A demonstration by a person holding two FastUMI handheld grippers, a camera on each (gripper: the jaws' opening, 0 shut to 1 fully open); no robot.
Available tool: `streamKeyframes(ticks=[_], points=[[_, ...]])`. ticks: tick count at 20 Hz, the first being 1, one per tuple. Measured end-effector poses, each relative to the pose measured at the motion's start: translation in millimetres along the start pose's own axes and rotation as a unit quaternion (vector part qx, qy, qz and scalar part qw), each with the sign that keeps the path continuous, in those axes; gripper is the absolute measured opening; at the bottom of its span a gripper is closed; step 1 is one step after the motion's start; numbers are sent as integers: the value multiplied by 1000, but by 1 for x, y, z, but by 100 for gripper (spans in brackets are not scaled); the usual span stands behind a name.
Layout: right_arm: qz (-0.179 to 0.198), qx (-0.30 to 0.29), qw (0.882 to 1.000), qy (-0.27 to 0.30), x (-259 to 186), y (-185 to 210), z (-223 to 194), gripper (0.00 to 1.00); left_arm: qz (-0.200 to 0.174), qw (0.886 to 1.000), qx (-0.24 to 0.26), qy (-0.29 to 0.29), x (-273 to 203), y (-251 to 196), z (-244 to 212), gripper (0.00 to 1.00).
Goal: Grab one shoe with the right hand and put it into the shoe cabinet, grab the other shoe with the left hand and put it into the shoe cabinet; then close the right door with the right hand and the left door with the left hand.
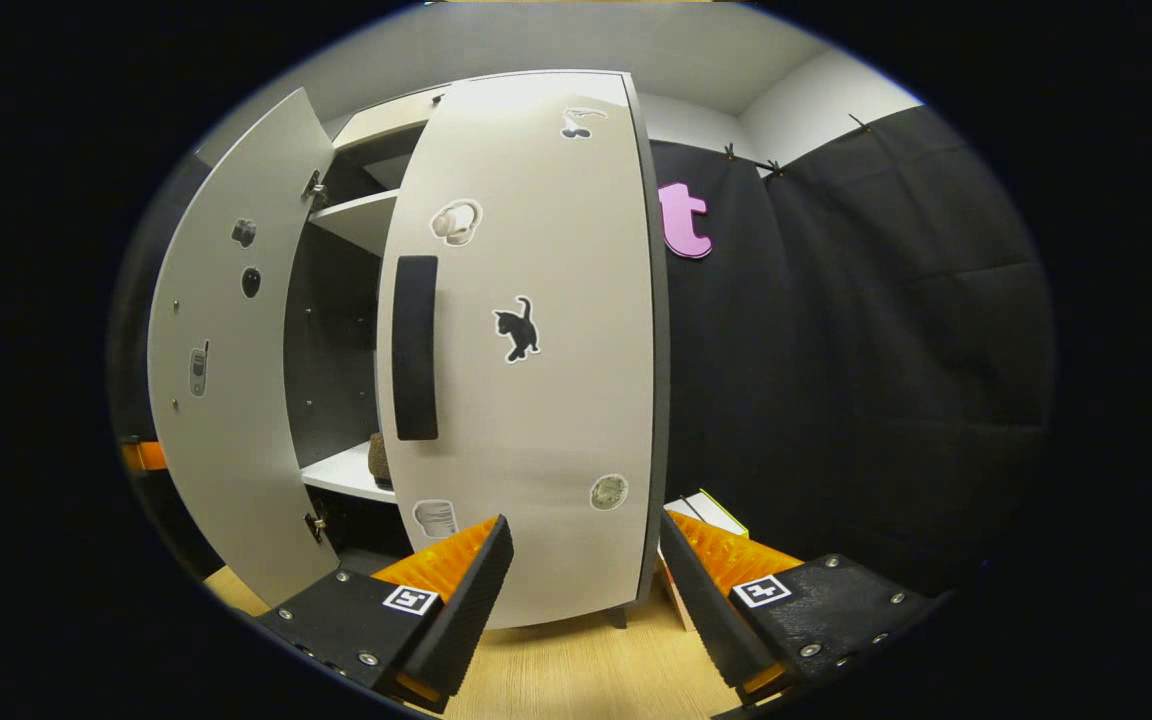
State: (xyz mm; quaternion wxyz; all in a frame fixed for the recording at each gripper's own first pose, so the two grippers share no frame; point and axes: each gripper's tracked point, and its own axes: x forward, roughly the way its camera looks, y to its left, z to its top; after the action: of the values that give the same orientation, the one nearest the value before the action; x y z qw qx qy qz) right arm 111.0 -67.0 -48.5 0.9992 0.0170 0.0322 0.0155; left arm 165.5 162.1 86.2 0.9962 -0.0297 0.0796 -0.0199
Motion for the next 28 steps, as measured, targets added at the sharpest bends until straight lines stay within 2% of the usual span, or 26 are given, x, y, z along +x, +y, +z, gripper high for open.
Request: streamKeyframes(ticks=[3,4,5,7,11,17,20,28], points=[[-4,6,1000,-5,-1,-15,6,91,-14,1000,8,1,12,-25,-2,96],[-5,8,1000,-6,-1,-20,8,91,-17,1000,13,1,17,-33,-3,93],[-7,9,1000,-7,-2,-25,9,91,-21,1000,17,1,22,-40,-4,96],[-9,7,1000,-8,-2,-35,9,91,-27,999,21,2,33,-55,-6,93],[-16,1,1000,-8,-2,-54,9,92,-42,999,17,11,68,-84,-14,94],[-31,-3,1000,-4,2,-83,7,92,-21,999,22,12,119,-91,-15,97],[-35,-3,999,2,7,-91,3,92,-16,999,28,7,129,-92,-15,99],[-26,4,999,19,29,-91,-3,92,-10,999,29,8,150,-98,-19,97]])
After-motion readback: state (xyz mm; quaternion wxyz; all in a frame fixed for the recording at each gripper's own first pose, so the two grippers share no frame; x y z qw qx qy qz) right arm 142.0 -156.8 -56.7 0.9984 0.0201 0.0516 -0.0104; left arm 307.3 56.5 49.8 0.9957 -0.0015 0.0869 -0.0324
